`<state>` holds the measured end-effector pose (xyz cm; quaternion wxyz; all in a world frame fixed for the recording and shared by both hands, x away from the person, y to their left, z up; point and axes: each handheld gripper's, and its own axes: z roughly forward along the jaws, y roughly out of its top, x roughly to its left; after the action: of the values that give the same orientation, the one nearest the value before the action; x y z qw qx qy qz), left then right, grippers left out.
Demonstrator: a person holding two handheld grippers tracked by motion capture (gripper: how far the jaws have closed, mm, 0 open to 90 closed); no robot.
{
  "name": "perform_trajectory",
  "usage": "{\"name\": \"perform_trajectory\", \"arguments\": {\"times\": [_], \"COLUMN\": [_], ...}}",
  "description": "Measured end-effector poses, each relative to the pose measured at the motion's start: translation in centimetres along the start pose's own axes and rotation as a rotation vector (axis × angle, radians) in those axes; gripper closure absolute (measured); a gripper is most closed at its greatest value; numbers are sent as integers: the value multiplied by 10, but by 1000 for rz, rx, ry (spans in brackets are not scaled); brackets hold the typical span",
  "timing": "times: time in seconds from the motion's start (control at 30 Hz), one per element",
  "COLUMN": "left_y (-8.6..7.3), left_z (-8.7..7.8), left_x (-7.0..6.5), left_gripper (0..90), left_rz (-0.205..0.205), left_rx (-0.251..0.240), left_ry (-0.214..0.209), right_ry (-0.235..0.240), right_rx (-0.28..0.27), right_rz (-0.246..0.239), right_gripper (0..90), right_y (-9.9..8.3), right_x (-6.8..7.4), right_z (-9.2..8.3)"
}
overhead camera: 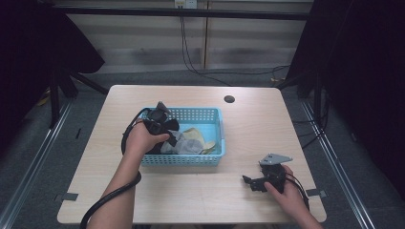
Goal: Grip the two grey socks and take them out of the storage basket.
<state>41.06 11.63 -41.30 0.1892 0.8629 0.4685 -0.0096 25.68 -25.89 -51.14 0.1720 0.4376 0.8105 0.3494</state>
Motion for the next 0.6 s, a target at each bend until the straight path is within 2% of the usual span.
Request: {"name": "perform_trajectory", "arguments": {"times": [0.2, 0.4, 0.47, 0.53, 0.6], "left_y": [8, 15, 17, 18, 18], "left_z": [16, 29, 34, 39, 44], "left_x": [-12, -20, -22, -22, -22], "left_gripper": [282, 294, 302, 358, 367], "left_rz": [32, 52, 60, 74, 72], "left_rx": [15, -11, -1, 20, 26], "left_ry": [-11, -39, -45, -49, -57], "right_ry": [0, 0, 0, 0, 0], "right_rx": [1, 0, 0, 0, 0], "right_rz": [1, 0, 0, 0, 0], "right_gripper": [98, 98, 98, 98, 98], "right_y": [0, 0, 0, 0, 0], "right_x": [0, 0, 0, 0, 0], "right_z": [0, 0, 0, 0, 0]}}
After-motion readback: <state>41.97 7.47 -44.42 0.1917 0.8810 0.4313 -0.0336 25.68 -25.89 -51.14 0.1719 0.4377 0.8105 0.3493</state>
